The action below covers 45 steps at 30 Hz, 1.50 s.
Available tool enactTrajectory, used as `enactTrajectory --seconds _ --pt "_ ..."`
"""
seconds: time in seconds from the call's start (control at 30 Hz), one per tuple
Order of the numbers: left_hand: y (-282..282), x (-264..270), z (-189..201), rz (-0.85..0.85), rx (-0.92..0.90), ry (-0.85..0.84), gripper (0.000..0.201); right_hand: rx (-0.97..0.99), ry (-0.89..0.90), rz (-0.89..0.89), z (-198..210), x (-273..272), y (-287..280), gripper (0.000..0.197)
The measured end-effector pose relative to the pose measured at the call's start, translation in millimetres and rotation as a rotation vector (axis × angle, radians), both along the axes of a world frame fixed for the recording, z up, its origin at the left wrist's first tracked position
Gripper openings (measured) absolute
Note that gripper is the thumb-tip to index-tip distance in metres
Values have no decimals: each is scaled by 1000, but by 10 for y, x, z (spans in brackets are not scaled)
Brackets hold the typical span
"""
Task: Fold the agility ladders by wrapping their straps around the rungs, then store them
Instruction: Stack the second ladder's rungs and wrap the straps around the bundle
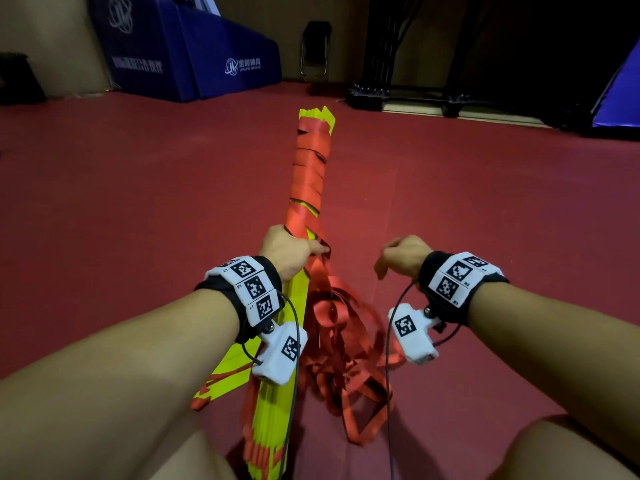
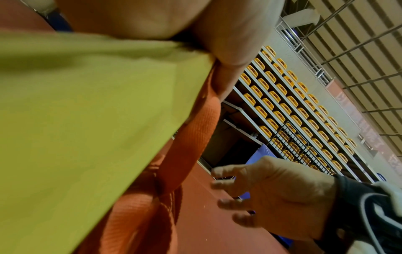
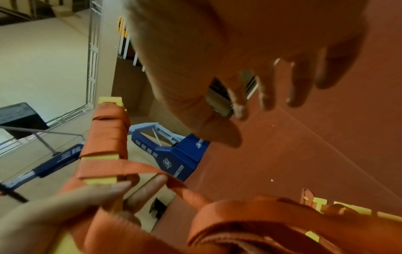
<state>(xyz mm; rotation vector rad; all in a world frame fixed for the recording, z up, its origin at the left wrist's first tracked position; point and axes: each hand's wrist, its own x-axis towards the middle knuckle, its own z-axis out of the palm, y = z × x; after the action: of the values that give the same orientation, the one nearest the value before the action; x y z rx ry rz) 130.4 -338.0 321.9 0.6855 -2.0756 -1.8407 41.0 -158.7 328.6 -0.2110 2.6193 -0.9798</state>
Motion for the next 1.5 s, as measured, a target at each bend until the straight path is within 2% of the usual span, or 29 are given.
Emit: enactTrajectory --seconds 0.1,0.17,0.27,0.3,0.37,0.43,0.47,0.57,0.6,0.67,0.73,0.83,0.97,1.13,1.2,1.27,1.3,1.37,1.5 --pt "49 39 40 -30 21 17 36 -89 -9 214 -36 121 -119 64" --pt "80 68 75 -46 -4 25 50 -125 -28 351 -103 211 -203 75" --pt "81 18 9 -73 -13 40 77 73 117 486 -219 297 -269 76" --pt "82 19 2 -80 -13 47 77 137 182 513 -239 310 -272 77" --pt "101 71 62 -83 -30 34 64 193 241 511 -244 308 -269 77" --pt "78 82 68 -59 -56 20 46 183 243 472 -236 270 -266 74" --pt "54 70 50 -39 -63 12 43 172 243 459 -229 253 -262 69" --pt "-38 -5 -54 -14 -62 16 62 137 277 444 -186 236 -252 52" --pt "-69 -38 -98 -8 -67 13 62 136 296 441 -168 239 -249 53" --pt "-64 -13 -60 2 -101 -34 57 123 340 429 -139 238 -245 69" --pt "-56 14 -22 -2 -139 -65 41 112 372 397 -95 226 -246 78" --pt "-83 -5 -44 1 -214 -93 27 69 427 376 18 200 -223 71" --pt "-154 -20 -105 -22 -301 -142 33 -2 375 440 96 142 -172 48" --pt "-170 10 -131 -61 -405 -261 37 -95 474 299 139 104 -109 58" --pt "-161 -1 -135 -68 -415 -279 35 -87 493 320 156 108 -112 48" --pt "-152 -9 -121 -68 -434 -291 30 -157 511 338 149 112 -125 17" --pt "-151 -14 -118 -68 -440 -294 26 -219 524 333 154 116 -130 10" --pt "-157 -15 -109 -71 -445 -302 22 -390 529 262 139 86 -155 29" --pt "-172 -5 -104 -34 -435 -324 24 -862 365 0 165 -22 -180 37"
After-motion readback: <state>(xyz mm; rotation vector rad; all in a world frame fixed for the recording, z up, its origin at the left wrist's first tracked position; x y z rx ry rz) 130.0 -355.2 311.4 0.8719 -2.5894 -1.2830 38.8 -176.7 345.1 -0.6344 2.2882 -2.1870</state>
